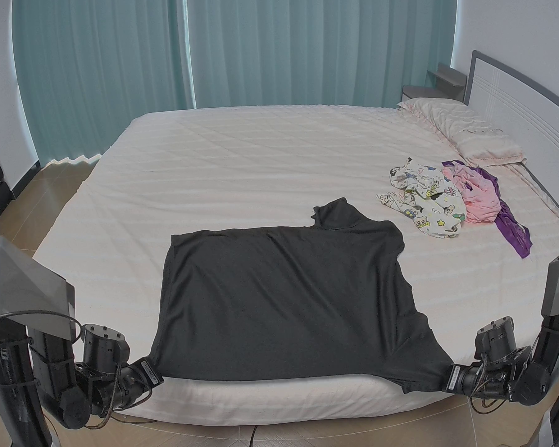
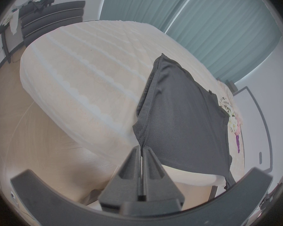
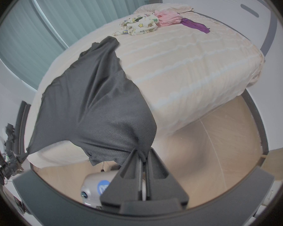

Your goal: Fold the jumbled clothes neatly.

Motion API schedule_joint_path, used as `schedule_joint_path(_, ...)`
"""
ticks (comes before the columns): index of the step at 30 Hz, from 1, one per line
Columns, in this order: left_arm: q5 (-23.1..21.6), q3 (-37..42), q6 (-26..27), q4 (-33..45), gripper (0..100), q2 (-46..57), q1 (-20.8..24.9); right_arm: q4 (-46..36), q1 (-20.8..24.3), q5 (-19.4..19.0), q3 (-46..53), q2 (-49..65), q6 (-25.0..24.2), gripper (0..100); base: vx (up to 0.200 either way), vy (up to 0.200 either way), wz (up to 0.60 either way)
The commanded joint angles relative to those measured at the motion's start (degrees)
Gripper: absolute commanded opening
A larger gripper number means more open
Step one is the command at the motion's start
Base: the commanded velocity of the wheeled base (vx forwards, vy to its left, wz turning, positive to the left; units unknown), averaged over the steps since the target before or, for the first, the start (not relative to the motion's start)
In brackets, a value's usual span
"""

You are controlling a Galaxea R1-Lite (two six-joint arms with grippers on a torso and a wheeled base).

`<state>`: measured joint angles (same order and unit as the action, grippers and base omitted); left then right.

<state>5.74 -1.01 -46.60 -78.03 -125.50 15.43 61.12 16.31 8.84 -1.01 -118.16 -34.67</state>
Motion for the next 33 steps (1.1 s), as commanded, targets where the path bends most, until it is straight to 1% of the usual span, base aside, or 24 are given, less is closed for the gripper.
schedule_joint_path(1, 0.15, 0.84, 2.13, 7.63, 0, 9.13, 2.23, -6.9, 1.27, 2.24, 1.01, 4.26, 1.62, 0, 0.0, 0.0, 0.0)
schedule_joint_path(2, 0.06, 0.84, 2.75, 10.0, 0, 10.1, 2.58, -8.65, 1.71, 2.24, 1.01, 5.31, 1.89, 0, 0.0, 0.0, 0.0)
schedule_joint_path(5, 0.06, 0.84, 3.01, 14.4, 0, 11.77, 3.99, -10.5, 2.67, 2.32, 1.01, 7.33, 1.97, 0, 0.0, 0.0, 0.0)
schedule_joint_path(7, 0.15, 0.84, 2.92, 15.89, 0, 12.74, 4.87, -11.38, 2.76, 2.24, 1.01, 8.12, 1.97, 0, 0.0, 0.0, 0.0)
schedule_joint_path(10, 0.15, 0.84, 3.01, 20.2, 0, 13.44, 7.42, -14.81, 2.76, 2.41, 1.01, 8.3, 2.5, 0, 0.0, 0.0, 0.0)
schedule_joint_path(11, 0.15, 0.84, 3.01, 20.55, 0, 13.44, 7.59, -14.98, 2.76, 2.41, 1.01, 8.3, 2.5, 0, 0.0, 0.0, 0.0)
schedule_joint_path(12, 0.15, 0.84, 3.01, 22.49, 0, 13.62, 8.65, -15.51, 2.76, 2.41, 1.01, 8.56, 2.5, 0, 0.0, 0.0, 0.0)
schedule_joint_path(17, 0.15, 0.84, 3.27, 28.46, 0, 16.61, 10.32, -17.88, 2.67, 2.5, 1.01, 10.06, 2.77, 0, 0.0, 0.0, 0.0)
schedule_joint_path(23, 0.15, 0.84, 3.54, 35.76, 0, 22.05, 14.45, -20.17, 2.59, 2.5, 1.01, 10.59, 3.64, 0, 0.0, 0.0, 0.0)
schedule_joint_path(27, 0.15, 0.84, 3.54, 38.31, 0, 23.9, 15.5, -22.89, 2.5, 2.5, 1.01, 12.17, 4.96, 0, 0.0, 0.0, 0.0)
schedule_joint_path(32, 0.06, 0.48, 3.36, 38.48, 0, 23.81, 15.42, -22.28, 2.23, 2.5, 1.01, 14.1, 5.14, 0, 0.0, 0.0, 0.0)
schedule_joint_path(33, 0.06, -0.13, 3.19, 38.04, 0, 24.16, 14.89, -20.08, 1.62, 1.97, 1.01, 18.5, 5.23, 0, 0.0, 0.0, 0.0)
